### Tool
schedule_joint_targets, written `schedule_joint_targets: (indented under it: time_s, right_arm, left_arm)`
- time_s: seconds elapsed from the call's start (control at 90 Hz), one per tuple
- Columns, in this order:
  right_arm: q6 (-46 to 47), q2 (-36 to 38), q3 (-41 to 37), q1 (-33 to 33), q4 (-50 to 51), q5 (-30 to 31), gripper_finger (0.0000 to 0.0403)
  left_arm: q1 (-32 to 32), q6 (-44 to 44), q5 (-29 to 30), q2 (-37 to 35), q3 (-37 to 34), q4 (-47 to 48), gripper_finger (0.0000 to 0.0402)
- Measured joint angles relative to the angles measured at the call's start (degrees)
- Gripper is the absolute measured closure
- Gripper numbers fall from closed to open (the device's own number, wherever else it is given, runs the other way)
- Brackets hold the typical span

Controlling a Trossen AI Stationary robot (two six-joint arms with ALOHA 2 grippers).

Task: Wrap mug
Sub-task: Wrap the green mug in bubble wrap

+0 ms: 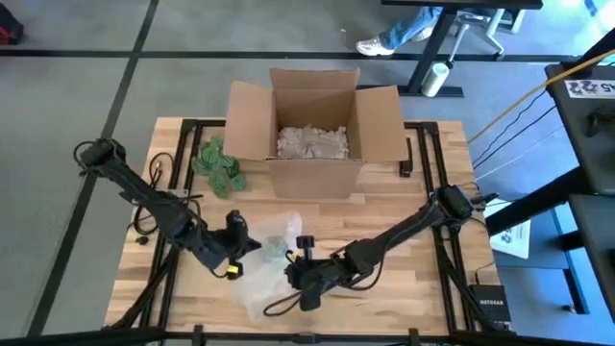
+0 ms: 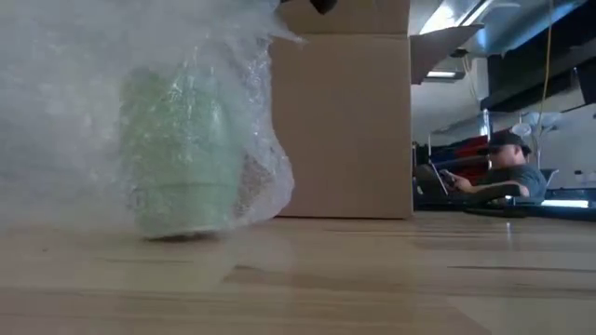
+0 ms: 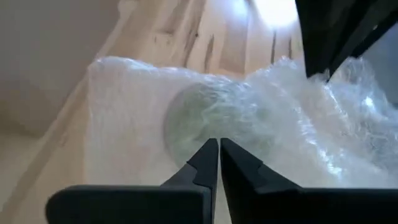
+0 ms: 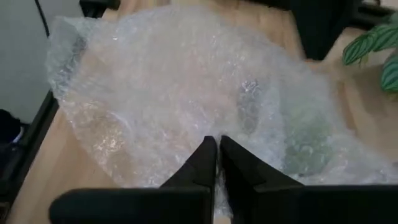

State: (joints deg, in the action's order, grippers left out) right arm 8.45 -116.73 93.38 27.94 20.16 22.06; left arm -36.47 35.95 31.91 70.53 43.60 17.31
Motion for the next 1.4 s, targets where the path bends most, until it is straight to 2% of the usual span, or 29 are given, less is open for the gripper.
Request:
schedule_joint_targets:
  time_s: [0.156,0.322,0.789,0.889,1.011,1.278,1.4]
  right_arm:
    - [-1.3,0.0,0.0,-2.2,-2.7,-1.1,0.0403]
    - [-0.9,0.0,0.0,-4.2,-3.6,-4.8,0.0403]
    - [2.9,0.0,0.0,-4.1,-3.6,-3.7,0.0403]
    - [1.7,0.0,0.0,-4.1,-3.5,-5.5,0.0398]
    - [1.6,0.0,0.0,-4.1,-3.7,-6.3,0.0380]
    - [1.8,0.0,0.0,-5.7,-6.6,-6.1,0.0293]
    - [1.8,0.0,0.0,-6.5,-6.3,-6.2,0.0269]
  left_arm:
    - [1.7,1.6,-2.7,1.3,-1.3,0.2,0.0402]
    - [1.6,2.4,-3.6,2.7,-1.9,-1.2,0.0402]
    - [2.9,-3.4,-8.1,7.8,-1.9,-13.0,0.0402]
    - [3.2,-3.7,-9.1,8.8,-1.9,-14.4,0.0402]
    - [3.3,-3.9,-9.9,9.4,-1.9,-15.7,0.0402]
    - [3.3,-3.9,-9.9,9.5,-1.9,-16.4,0.0402]
    - [3.3,-3.9,-9.9,9.5,-1.9,-16.5,0.0402]
